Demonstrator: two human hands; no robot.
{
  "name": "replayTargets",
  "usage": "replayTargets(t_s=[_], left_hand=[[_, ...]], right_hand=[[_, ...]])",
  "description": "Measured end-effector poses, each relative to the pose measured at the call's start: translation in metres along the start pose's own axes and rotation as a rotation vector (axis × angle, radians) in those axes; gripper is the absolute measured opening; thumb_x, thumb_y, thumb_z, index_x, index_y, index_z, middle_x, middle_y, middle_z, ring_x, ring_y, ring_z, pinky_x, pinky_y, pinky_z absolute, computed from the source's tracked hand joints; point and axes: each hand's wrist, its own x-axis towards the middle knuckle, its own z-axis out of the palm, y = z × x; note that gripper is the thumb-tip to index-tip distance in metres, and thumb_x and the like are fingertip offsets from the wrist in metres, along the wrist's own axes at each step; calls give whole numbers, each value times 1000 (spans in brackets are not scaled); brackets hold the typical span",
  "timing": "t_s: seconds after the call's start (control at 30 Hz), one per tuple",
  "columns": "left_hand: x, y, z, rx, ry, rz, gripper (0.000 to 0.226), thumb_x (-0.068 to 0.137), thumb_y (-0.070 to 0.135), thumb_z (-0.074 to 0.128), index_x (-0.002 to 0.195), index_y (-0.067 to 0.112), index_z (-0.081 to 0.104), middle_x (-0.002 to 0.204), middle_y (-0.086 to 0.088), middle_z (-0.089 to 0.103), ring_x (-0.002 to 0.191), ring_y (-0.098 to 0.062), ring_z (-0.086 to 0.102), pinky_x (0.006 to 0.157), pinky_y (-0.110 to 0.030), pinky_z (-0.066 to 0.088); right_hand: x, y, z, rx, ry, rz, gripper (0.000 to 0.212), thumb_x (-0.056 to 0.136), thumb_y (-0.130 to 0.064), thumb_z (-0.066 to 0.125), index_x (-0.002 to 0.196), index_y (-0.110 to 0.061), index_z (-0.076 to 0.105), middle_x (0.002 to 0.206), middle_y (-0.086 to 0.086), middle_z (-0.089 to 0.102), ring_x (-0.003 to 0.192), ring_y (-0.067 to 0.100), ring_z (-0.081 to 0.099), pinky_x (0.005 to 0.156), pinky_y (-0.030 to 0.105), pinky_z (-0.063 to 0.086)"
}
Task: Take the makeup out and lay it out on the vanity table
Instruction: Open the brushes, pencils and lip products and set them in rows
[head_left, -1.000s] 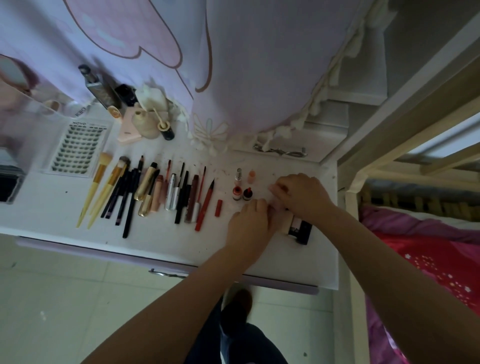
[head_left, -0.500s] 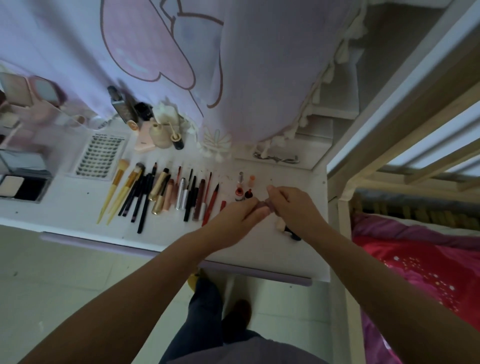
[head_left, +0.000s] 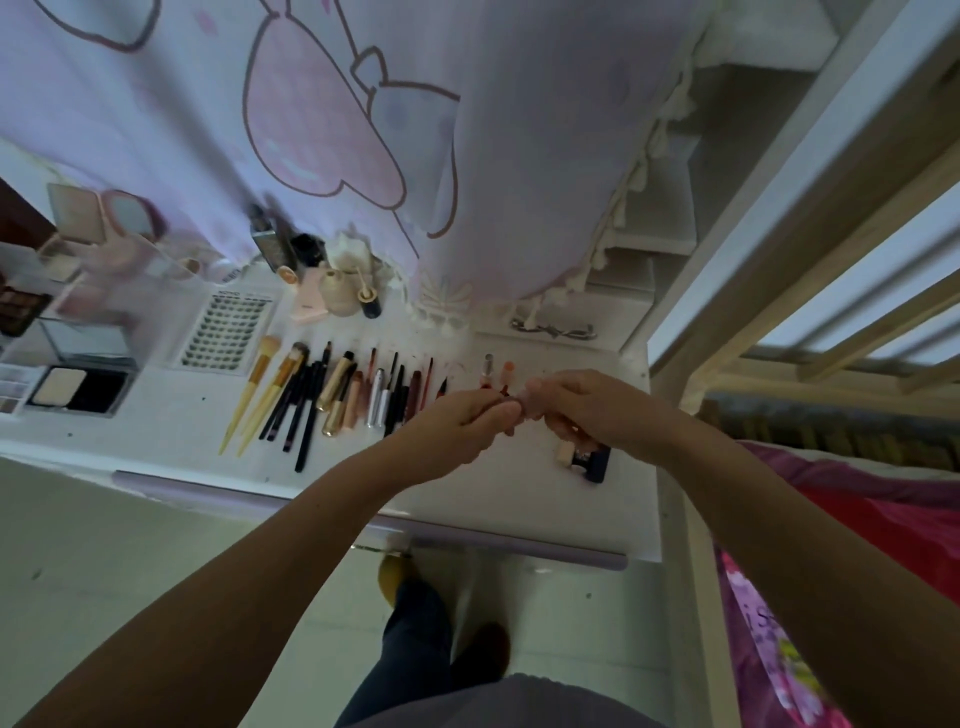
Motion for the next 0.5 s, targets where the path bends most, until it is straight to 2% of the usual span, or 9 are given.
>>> replayTargets(t_s=[0.07,0.13,0.17,0.23,0.3,0.37,0.43,0.5], left_hand=[[-5,1,-3,-25,-20,-4,27,99,30,39,79,22,55,59,9,44,45,2,40,50,-16,36],[-8,2,-5,73,-25,8,25,98,31,40,82,22,57,63,9,47,49,2,43,53,-16,37],[-9,3,-5,132,-26,16,23,98,31,41,85,21,57,65,9,48,53,2,44,56,-16,38],[-10,5,-6,172,-26,24,22,98,32,41,88,21,57,67,11,49,56,2,46,57,-14,37],[-12,7,-8,143,-36,23,22,98,31,41,85,24,56,65,12,48,52,4,46,54,-12,36],[-13,7,-10,45,-49,3,25,98,31,40,81,24,57,61,10,46,47,3,43,51,-11,35],[-14,7,-11,-26,-66,-21,28,99,31,40,80,21,59,57,9,44,44,0,40,49,-13,35],[-14,7,-10,8,-73,-21,28,98,32,40,80,23,59,58,8,45,45,1,40,51,-16,36]], right_hand=[[-4,0,-3,-13,-37,-14,24,97,-41,44,92,-24,61,78,-6,59,68,8,56,58,21,45],[-7,-2,-5,-6,-59,53,23,95,-42,45,98,-25,61,91,-8,64,81,9,61,61,21,47],[-9,-4,-5,-1,-56,97,30,95,-47,42,95,-24,62,87,-7,67,76,10,61,58,20,46],[-10,-7,-5,2,-40,168,49,94,-55,32,83,-19,64,64,-6,66,55,8,55,48,17,40],[-10,-7,-4,20,-40,159,51,95,-53,33,79,-15,62,54,-6,59,44,5,47,43,15,35],[-12,-5,-6,59,-48,101,35,95,-43,44,84,-16,61,64,-5,60,52,6,50,48,17,39],[-15,-5,-9,77,-62,76,20,92,-36,53,95,-18,60,78,-6,64,67,7,60,57,20,46],[-17,-7,-10,69,-83,110,23,93,-39,51,101,-20,60,87,-5,68,75,8,64,59,21,48]])
